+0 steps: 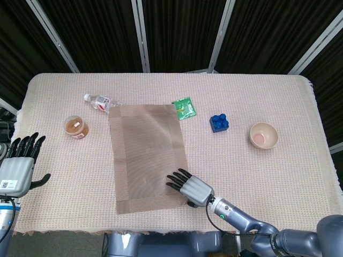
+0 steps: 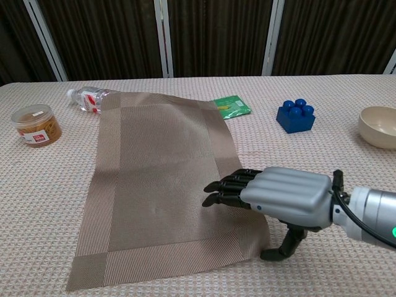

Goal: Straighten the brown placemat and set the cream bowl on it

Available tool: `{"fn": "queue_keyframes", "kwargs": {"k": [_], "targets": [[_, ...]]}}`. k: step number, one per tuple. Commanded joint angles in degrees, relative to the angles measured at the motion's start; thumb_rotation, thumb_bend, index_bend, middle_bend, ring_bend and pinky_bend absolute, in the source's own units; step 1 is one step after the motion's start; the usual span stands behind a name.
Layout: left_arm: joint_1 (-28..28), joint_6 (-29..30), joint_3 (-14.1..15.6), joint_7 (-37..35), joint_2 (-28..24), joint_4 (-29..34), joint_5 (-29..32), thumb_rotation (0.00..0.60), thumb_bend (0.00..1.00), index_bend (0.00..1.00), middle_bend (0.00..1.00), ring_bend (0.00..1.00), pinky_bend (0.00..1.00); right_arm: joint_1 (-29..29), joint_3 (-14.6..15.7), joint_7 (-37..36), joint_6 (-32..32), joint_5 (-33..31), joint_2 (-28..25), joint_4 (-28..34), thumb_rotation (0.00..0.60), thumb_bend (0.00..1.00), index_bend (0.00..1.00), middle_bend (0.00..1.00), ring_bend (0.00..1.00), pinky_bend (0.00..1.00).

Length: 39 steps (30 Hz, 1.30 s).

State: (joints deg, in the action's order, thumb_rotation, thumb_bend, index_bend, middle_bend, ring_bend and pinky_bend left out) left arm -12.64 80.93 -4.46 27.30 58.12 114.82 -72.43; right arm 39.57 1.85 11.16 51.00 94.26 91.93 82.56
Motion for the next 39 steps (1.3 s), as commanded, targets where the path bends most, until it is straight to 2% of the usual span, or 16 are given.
{"fn": "queue_keyframes", "kwargs": {"k": [1,9,17,24,34,39], "targets": [[0.0,0.0,0.0,0.0,0.0,0.0,0.0,0.6,0.23,0.0,0.0,0.0,0.0,0.1,0.3,-0.5,0.4,0.4,0.2,-0.4,0.6,0.17,0.14,0.0,0.0,0.0],[-0.1,-0.2,0.0,-0.1,0.0,-0.1,0.1,0.6,0.23,0.0,0.0,0.0,0.0,0.2,0.6,-2.5,1.7,1.1,0.6,-0.9,0.6,0.28,0.26,0.0,0.0,0.0],[-0.1,-0.3,0.1,-0.2,-0.2,0.0,0.0,0.6,0.23,0.0,0.0,0.0,0.0,0.2,1.1,-3.7,2.4,1.5,0.8,-1.4,0.6,0.3,0.46,0.0,0.0,0.0],[-0.2,-0.4,0.2,-0.1,-0.1,0.0,0.1,0.6,0.23,0.0,0.0,0.0,0.0,0.1,1.4,-5.1,3.6,2.0,0.9,-1.6,0.6,0.32,0.59,0.0,0.0,0.0],[-0.2,-0.6,0.3,0.0,0.0,0.0,0.2,0.6,0.23,0.0,0.0,0.0,0.0,-0.9,3.0,-7.2,5.8,3.3,0.1,-1.0,0.6,0.36,0.64,0.0,0.0,0.0],[-0.1,-0.6,0.4,-0.2,-0.2,0.0,0.1,0.6,0.23,0.0,0.0,0.0,0.0,-2.4,5.6,-7.7,9.0,5.9,-3.5,1.4,0.6,0.36,0.66,0.0,0.0,0.0]]}}
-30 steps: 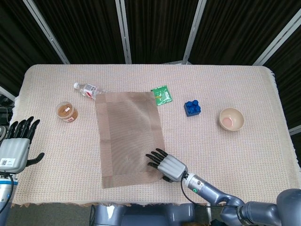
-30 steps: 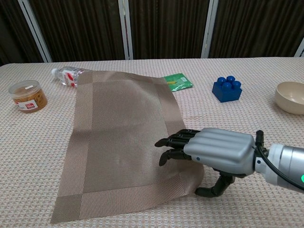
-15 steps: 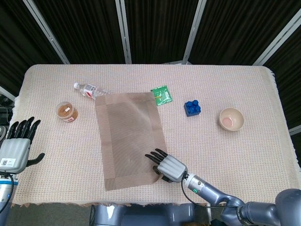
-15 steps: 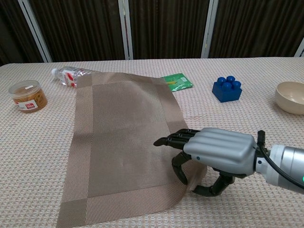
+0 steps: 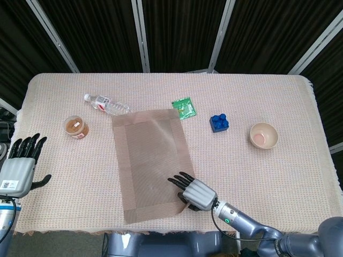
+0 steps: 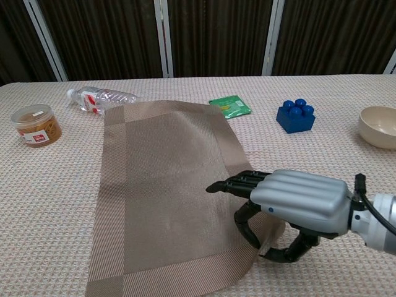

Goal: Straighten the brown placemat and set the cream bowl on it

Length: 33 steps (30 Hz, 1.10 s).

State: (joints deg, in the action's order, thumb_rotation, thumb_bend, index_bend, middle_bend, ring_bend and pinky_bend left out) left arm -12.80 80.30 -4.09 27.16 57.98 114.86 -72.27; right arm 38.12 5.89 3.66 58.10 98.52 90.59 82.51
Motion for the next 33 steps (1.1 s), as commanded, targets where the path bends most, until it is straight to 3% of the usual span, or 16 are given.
{"fn": "queue_keyframes", "kwargs": {"k": [1,9,13,17,21,33], "targets": [[0.1,0.0,0.1,-0.1,-0.1,0.0,-0.1,0.6,0.23,0.0,0.0,0.0,0.0,-1.2,2.1,-0.2,2.5,2.2,-2.9,1.9,0.6,0.36,0.66,0.0,0.0,0.0],[0.4,0.3,0.6,-0.4,-0.3,0.6,-1.2,0.6,0.23,0.0,0.0,0.0,0.0,-5.0,9.3,4.6,11.2,10.3,-15.7,3.5,0.6,0.37,0.68,0.0,0.0,0.0],[0.5,0.5,0.8,-0.1,-0.1,1.1,-1.7,0.6,0.23,0.0,0.0,0.0,0.0,-6.2,10.6,10.8,15.2,13.9,-22.0,1.3,0.6,0.37,0.68,0.0,0.0,0.0],[0.4,0.4,1.0,0.6,0.2,1.3,-2.1,0.6,0.23,0.0,0.0,0.0,0.0,-6.5,9.6,16.2,16.3,14.4,-26.8,-1.9,0.6,0.37,0.68,0.01,0.0,0.0],[0.4,0.5,1.2,1.2,0.5,1.4,-2.4,0.6,0.23,0.0,0.0,0.0,0.0,-5.6,7.6,18.4,15.4,13.3,-28.1,-5.6,0.6,0.37,0.68,0.02,0.0,0.0],[0.5,0.5,0.8,1.2,0.7,0.6,-1.1,0.6,0.23,0.0,0.0,0.0,0.0,0.6,4.1,24.3,13.3,19.6,-23.6,-19.6,0.6,0.37,0.68,0.04,0.0,0.0]]}}
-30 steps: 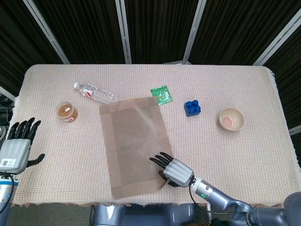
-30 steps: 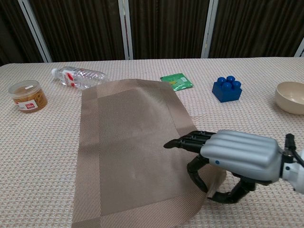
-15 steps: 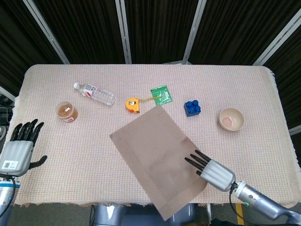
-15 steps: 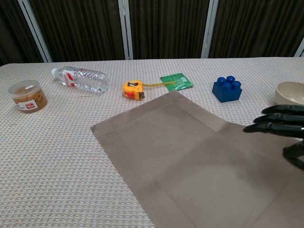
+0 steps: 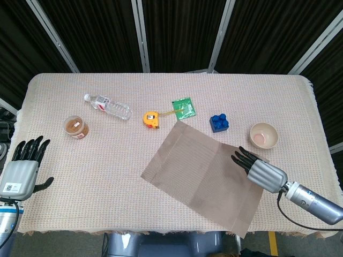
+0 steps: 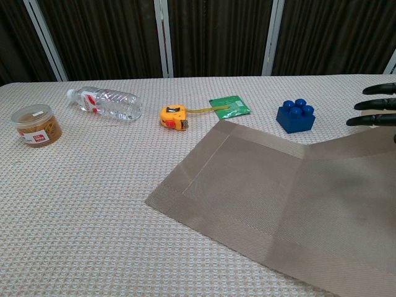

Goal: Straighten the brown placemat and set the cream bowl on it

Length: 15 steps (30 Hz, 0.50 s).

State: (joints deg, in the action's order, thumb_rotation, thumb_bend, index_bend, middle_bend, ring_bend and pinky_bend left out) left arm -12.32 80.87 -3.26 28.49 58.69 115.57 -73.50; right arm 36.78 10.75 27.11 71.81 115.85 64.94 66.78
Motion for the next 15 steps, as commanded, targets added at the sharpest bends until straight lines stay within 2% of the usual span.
{"fn": "queue_keyframes", "kwargs": {"k": [1,2,3,4,6,8,9,11,15], "targets": [[0.0,-0.1,0.0,-0.2,-0.1,-0.2,0.3,0.6,0.23,0.0,0.0,0.0,0.0,2.1,-0.8,0.8,-0.4,2.5,2.5,-4.9,0.6,0.37,0.68,0.04,0.0,0.0],[0.0,-0.1,-0.1,-0.3,-0.1,-0.3,0.4,0.6,0.23,0.0,0.0,0.0,0.0,2.2,-0.9,0.7,-0.4,2.7,3.0,-6.3,0.6,0.37,0.68,0.04,0.0,0.0],[0.0,-0.2,-0.1,-0.4,-0.2,-0.4,0.5,0.6,0.23,0.0,0.0,0.0,0.0,2.2,-0.9,0.8,-0.2,2.9,3.4,-7.2,0.6,0.37,0.62,0.03,0.0,0.0],[0.0,-0.2,-0.1,-0.5,-0.2,-0.5,0.6,0.6,0.23,0.0,0.0,0.0,0.0,2.2,-1.0,0.9,0.4,3.2,3.8,-8.5,0.6,0.37,0.53,0.02,0.0,0.0],[0.1,-0.3,-0.1,-0.7,-0.3,-0.7,0.6,0.6,0.23,0.0,0.0,0.0,0.0,1.5,-1.3,1.5,2.2,3.2,4.6,-10.5,0.6,0.35,0.16,0.0,0.0,0.0],[0.1,-0.3,-0.1,-0.8,-0.3,-0.8,0.5,0.6,0.23,0.0,0.0,0.0,0.0,-0.3,-2.4,0.8,4.6,1.3,5.2,-11.4,0.6,0.26,0.0,0.0,0.0,0.0],[0.1,-0.4,0.0,-0.9,-0.3,-0.9,0.3,0.6,0.23,0.0,0.0,0.0,0.0,-1.8,-3.3,0.2,6.3,-0.4,5.5,-11.1,0.6,0.17,0.0,0.0,0.0,0.0],[0.0,-0.7,0.2,-0.9,-0.2,-1.1,0.0,0.6,0.23,0.0,0.0,0.0,0.0,-4.6,-5.1,-1.0,10.3,-3.6,5.6,-9.6,0.6,0.07,0.0,0.0,0.0,0.0],[-0.4,-1.6,0.6,-0.9,0.3,-1.9,-0.7,0.6,0.23,0.0,0.0,0.0,0.0,-10.6,-7.8,-5.3,16.4,-10.7,4.6,-2.6,0.6,0.01,0.0,0.0,0.0,0.0]]}}
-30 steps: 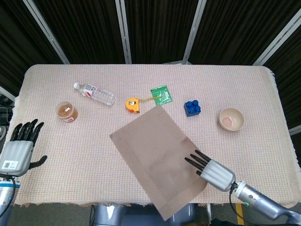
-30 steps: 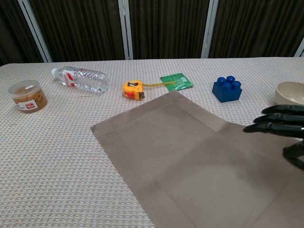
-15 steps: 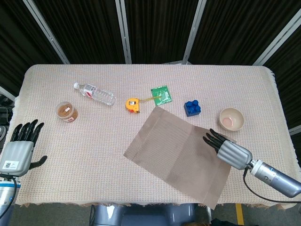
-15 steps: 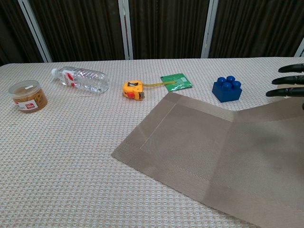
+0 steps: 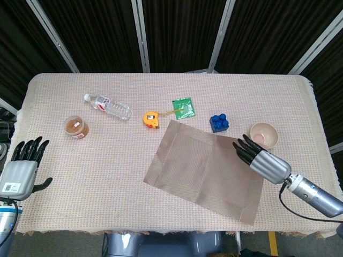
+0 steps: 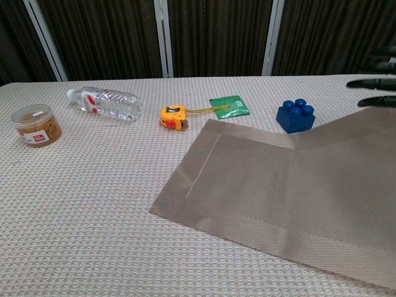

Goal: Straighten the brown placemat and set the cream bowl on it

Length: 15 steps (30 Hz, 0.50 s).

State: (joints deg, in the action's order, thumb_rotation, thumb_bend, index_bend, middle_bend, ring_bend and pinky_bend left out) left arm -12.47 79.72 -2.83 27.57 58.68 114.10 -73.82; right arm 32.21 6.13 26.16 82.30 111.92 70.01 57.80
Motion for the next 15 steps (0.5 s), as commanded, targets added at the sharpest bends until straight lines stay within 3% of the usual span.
{"fn": "queue_keyframes", "kwargs": {"k": [1,7,15], "targets": [[-0.4,-0.7,0.3,0.0,0.6,-0.7,-0.8,0.6,0.23,0.0,0.0,0.0,0.0,-7.5,-3.6,-5.8,7.2,-8.4,-1.0,8.6,0.6,0.01,0.0,0.0,0.0,0.0],[-1.7,-1.7,1.0,-1.8,4.1,-4.7,-6.4,0.6,0.24,0.0,0.0,0.0,0.0,-14.9,-5.4,-14.9,12.3,-17.5,-5.4,24.0,0.6,0.01,0.0,0.0,0.0,0.0],[-6.1,-6.1,1.4,-5.4,9.9,-10.4,-14.0,0.6,0.24,0.0,0.0,0.0,0.0,-19.4,-6.2,-21.0,12.6,-24.4,-7.2,33.8,0.6,0.01,0.0,0.0,0.0,0.0]]}}
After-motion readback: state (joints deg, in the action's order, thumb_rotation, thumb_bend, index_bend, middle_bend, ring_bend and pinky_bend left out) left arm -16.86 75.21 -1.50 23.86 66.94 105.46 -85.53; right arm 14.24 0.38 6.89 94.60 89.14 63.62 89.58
